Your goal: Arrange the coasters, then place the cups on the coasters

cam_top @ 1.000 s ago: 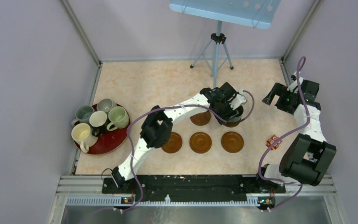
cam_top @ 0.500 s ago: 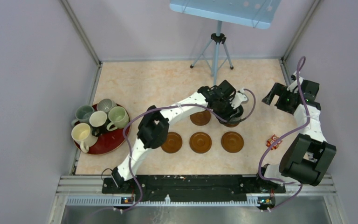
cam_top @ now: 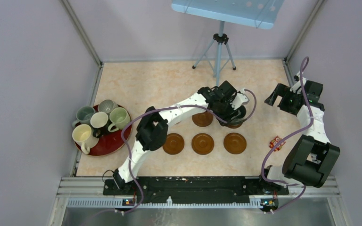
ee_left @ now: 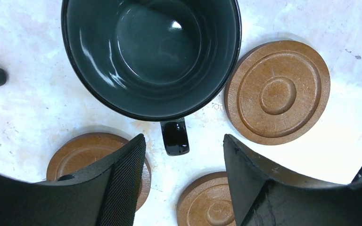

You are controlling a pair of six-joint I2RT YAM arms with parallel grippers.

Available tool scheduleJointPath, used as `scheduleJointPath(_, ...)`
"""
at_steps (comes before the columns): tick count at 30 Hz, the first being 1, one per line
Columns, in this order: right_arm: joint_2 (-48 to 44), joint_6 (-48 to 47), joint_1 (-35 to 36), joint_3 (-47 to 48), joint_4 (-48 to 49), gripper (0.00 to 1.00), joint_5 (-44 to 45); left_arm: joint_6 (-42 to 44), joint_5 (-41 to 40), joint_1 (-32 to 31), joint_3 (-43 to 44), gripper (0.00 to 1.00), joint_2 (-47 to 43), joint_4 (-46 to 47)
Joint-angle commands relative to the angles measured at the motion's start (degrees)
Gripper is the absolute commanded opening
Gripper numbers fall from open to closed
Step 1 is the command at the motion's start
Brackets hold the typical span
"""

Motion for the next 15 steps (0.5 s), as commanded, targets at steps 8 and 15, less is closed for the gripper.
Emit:
scheduleJointPath(8, -0.76, -0.78, -0.5, 0.05, 1.9, 0.99, -1.11, 0.74, 7.7, -0.12, 0.22, 0.58, -2.77, -1.05)
scheduleJointPath(15, -0.76, -0.96, -0.52, -0.04, 1.99, 0.99, -1.44, 1.29, 11.67, -0.12, 0.08, 0.57, -3.51, -1.01)
